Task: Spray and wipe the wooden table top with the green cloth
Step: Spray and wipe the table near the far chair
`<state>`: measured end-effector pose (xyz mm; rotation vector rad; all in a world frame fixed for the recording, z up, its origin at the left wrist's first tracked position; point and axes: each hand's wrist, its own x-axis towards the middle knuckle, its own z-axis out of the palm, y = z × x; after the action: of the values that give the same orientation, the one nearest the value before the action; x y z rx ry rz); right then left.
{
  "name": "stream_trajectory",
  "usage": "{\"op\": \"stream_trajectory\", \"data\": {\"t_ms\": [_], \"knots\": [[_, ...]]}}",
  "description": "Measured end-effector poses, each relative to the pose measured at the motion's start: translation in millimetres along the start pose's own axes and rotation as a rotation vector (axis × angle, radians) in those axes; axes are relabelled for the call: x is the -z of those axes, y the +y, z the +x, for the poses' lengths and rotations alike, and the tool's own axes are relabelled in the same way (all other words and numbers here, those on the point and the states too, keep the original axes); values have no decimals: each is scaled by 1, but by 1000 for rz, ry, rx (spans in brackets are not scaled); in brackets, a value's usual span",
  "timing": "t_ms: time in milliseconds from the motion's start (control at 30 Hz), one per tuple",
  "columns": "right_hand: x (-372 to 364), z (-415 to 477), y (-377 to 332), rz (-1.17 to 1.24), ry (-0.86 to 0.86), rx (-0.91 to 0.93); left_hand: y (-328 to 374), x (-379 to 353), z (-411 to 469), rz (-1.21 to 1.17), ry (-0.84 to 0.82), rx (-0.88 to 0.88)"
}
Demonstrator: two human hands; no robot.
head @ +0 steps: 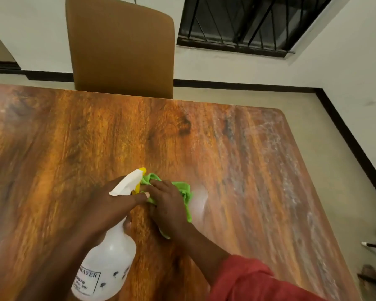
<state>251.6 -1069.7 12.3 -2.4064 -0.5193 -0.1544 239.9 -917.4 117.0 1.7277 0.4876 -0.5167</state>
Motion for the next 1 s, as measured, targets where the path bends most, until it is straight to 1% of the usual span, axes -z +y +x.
{"op": "stream_trajectory", "data": {"t_ms": [33, 67, 133, 167, 200, 233, 267, 333, 367, 433, 500, 567, 633, 700, 800, 900, 1000], "knots": [[8, -5, 1, 100, -19, -98, 1, -7, -9, -4, -22, -8], [20, -6, 3, 260, -37, -259, 4, -14, -18, -11, -49, -20], [59, 1, 13, 644, -69, -751, 6, -26, -33, -25, -83, -37], [82, 4, 24, 848, -68, -955, 3, -34, -38, -18, -96, -39], [107, 2, 36, 1018, -50, -1062, 0, -42, -46, 10, -111, -29], [133, -2, 48, 1124, -1, -1091, -3, -50, -53, 53, -137, -19], [156, -4, 58, 1202, 63, -1079, -7, -57, -60, 102, -169, -9], [194, -12, 71, 1287, 173, -1029, -15, -77, -77, 196, -208, 15], [207, -19, 75, 1302, 199, -1011, -18, -88, -87, 223, -222, 17], [226, -31, 73, 1345, 189, -973, -23, -105, -106, 269, -283, 16], [243, -50, 70, 1365, 183, -942, -33, -121, -129, 395, -346, 7], [257, -74, 70, 1362, 180, -955, -49, -133, -155, 518, -409, 13], [266, -96, 70, 1363, 191, -984, -69, -144, -181, 587, -514, 9], [269, -113, 69, 1347, 196, -1008, -87, -154, -202, 663, -578, -9], [271, -130, 64, 1326, 169, -1021, -114, -165, -223, 772, -612, -1], [277, -140, 60, 1352, 155, -1005, -140, -178, -240, 916, -669, -74], [280, -146, 57, 1360, 156, -1008, -156, -190, -252, 972, -656, -68]]}}
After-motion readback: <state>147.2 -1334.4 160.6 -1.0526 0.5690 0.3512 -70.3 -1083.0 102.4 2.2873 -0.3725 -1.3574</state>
